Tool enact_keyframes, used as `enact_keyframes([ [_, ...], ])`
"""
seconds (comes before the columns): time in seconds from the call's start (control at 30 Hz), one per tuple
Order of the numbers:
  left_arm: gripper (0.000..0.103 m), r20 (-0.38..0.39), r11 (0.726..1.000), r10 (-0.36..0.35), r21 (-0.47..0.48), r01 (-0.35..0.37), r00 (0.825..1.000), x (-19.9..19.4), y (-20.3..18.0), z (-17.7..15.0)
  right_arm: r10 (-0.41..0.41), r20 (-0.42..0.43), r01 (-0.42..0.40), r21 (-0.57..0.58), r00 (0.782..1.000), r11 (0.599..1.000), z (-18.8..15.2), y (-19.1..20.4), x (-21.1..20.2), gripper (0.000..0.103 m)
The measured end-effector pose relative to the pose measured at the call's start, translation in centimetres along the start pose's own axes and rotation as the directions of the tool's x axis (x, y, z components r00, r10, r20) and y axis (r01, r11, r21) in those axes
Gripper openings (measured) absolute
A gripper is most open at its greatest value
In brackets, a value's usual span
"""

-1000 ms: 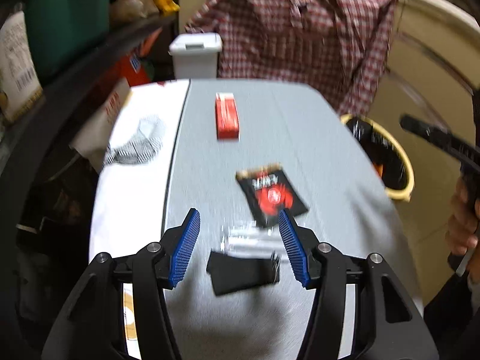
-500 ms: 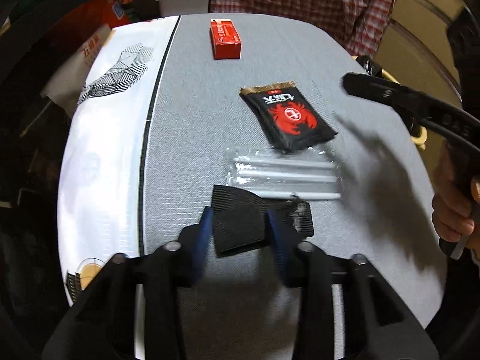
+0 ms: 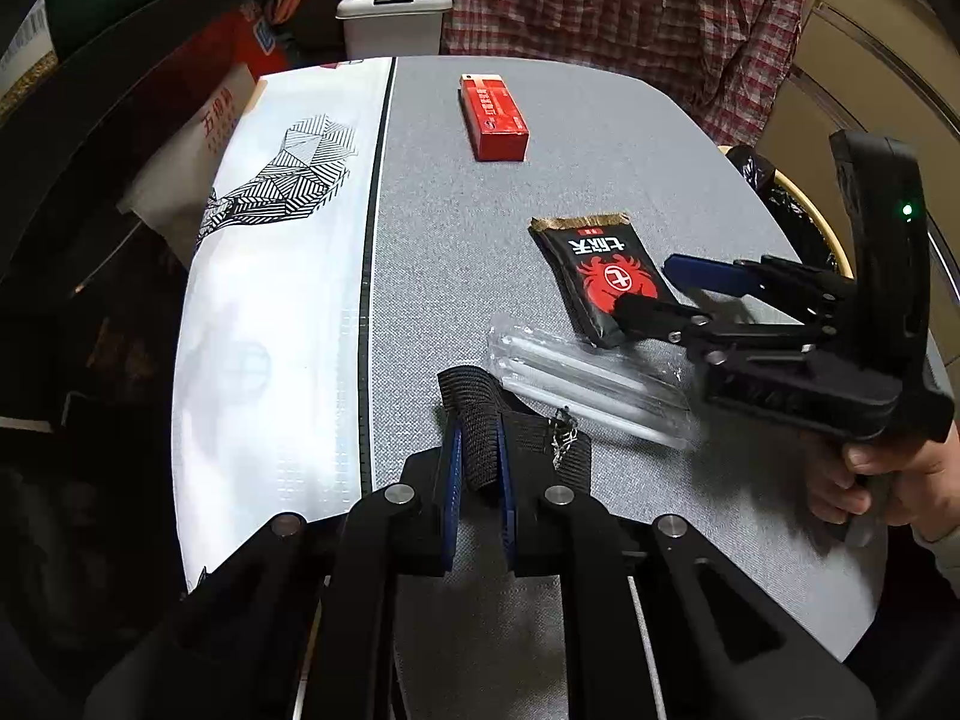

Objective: Collect trash
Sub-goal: 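Grasp the black cloth with the left tool while the right tool grasps the black-red packet, then carry the black cloth and black-red packet with both tools over the bin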

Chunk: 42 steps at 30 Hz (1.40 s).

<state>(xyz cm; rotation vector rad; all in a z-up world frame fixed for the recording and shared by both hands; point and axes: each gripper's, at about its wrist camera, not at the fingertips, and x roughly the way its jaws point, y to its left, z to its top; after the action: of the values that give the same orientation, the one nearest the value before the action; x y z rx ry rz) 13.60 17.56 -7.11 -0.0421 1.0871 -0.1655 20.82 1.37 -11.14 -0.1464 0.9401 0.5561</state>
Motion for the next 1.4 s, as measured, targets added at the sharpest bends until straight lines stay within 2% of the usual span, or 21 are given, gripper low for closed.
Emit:
enact_keyframes([
  [0.07, 0.011, 0.001, 1.0, -0.001, 0.006, 0.001, 1.0, -0.1, 0.0, -0.1, -0.028, 0.006, 0.028, -0.018, 1.0, 0.999, -0.1, 0.5, 0.1, 0.059],
  [0.17, 0.011, 0.002, 1.0, 0.003, 0.013, -0.003, 1.0, -0.2, 0.1, 0.0, -0.054, 0.024, 0.056, -0.053, 0.998, 0.997, -0.3, 1.0, 0.2, 0.048],
  [0.27, 0.011, 0.005, 1.0, -0.001, 0.005, 0.001, 1.0, -0.3, 0.2, 0.2, -0.045, 0.032, 0.046, -0.044, 0.998, 0.998, -0.2, 0.6, 0.0, 0.031],
  [0.3, 0.011, 0.009, 1.0, -0.001, 0.001, 0.001, 1.0, -0.4, 0.4, 0.3, -0.046, 0.036, 0.048, -0.043, 0.998, 0.998, -0.1, 0.5, -0.1, 0.012],
  [0.4, 0.011, 0.018, 1.0, 0.0, -0.004, 0.0, 1.0, -0.6, 0.6, 0.6, -0.011, 0.026, 0.012, -0.033, 1.0, 0.999, 0.1, -0.4, -0.2, 0.005],
  [0.6, 0.011, 0.038, 1.0, 0.003, -0.01, -0.003, 0.999, -1.3, 1.0, 1.1, -0.019, 0.042, 0.019, -0.017, 0.999, 1.0, 0.2, -1.2, -1.2, 0.002],
  [0.97, 0.011, 0.129, 0.999, 0.004, -0.037, 0.001, 0.992, -3.9, 1.2, 2.1, -0.031, 0.164, 0.031, 0.002, 0.986, 1.0, 1.0, -2.7, -7.4, 0.002],
  [1.2, 0.011, 0.182, 1.0, 0.015, -0.029, -0.01, 0.983, -5.1, -0.3, 2.8, -0.038, 0.216, 0.032, 0.03, 0.976, 0.999, 0.9, -4.0, -10.8, 0.003],
  [1.4, 0.011, 0.25, 1.0, 0.026, -0.01, -0.025, 0.968, -6.3, -2.4, 3.4, -0.047, 0.255, 0.032, 0.063, 0.966, 0.997, 0.5, -5.7, -13.8, 0.003],
])
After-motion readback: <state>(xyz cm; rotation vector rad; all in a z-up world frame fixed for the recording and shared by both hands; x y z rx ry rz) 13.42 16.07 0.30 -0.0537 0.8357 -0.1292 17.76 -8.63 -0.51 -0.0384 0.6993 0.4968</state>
